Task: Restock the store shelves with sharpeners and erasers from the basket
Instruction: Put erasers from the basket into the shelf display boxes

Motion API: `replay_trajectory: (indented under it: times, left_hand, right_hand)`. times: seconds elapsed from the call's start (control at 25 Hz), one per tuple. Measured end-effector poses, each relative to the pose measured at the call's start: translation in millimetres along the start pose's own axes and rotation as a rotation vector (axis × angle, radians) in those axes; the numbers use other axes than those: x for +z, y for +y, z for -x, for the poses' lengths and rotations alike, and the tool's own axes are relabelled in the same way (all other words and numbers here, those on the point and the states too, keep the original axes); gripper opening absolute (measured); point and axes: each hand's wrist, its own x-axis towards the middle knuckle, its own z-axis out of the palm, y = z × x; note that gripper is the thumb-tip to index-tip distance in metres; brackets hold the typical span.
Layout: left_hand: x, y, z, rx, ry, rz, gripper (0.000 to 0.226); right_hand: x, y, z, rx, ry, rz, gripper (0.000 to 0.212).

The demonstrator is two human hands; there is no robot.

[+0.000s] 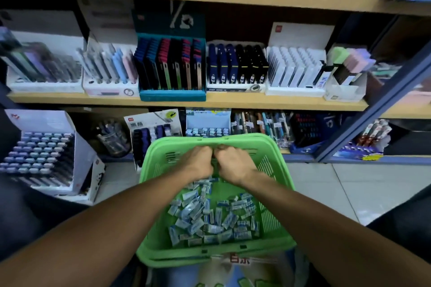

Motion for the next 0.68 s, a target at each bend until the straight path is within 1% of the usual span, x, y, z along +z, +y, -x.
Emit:
replay_trajectory:
  times: [0.16, 0.24, 0.36, 0.44, 0.52, 0.56, 0.68]
  left_hand:
    - [-1, 1, 1, -0.011, -0.003, -0.022, 0.020]
    - [0, 2, 5, -0.002, -0.022, -0.032, 0.017]
    - [15, -7, 11, -0.029, -0.115, -0.075, 0.014]
    - [28, -21, 12, -0.064, -0.202, -0.092, 0.013]
    - [40, -38, 9, -0.090, -0.292, -0.128, 0.020]
    - [45, -46, 8, -0.110, -0.332, -0.140, 0.028]
    - [61, -67, 3, -0.177, -0.401, -0.154, 0.054]
  right_hand:
    - [2, -4, -2, 0.011, 0.001, -0.060, 0.028]
    - [9, -5, -2, 0.020, -0.030, -0.063, 0.026]
    - [36, -3, 0, 0.028, -0.177, -0.042, 0.024]
    - [60, 2, 2, 0.059, -0.286, -0.055, 0.032]
    - [85, 11, 3, 0.092, -0.383, -0.093, 0.047]
    - [99, 15, 3, 0.107, -0.417, -0.121, 0.054]
    - [132, 26, 1, 0.153, -0.451, -0.209, 0.068]
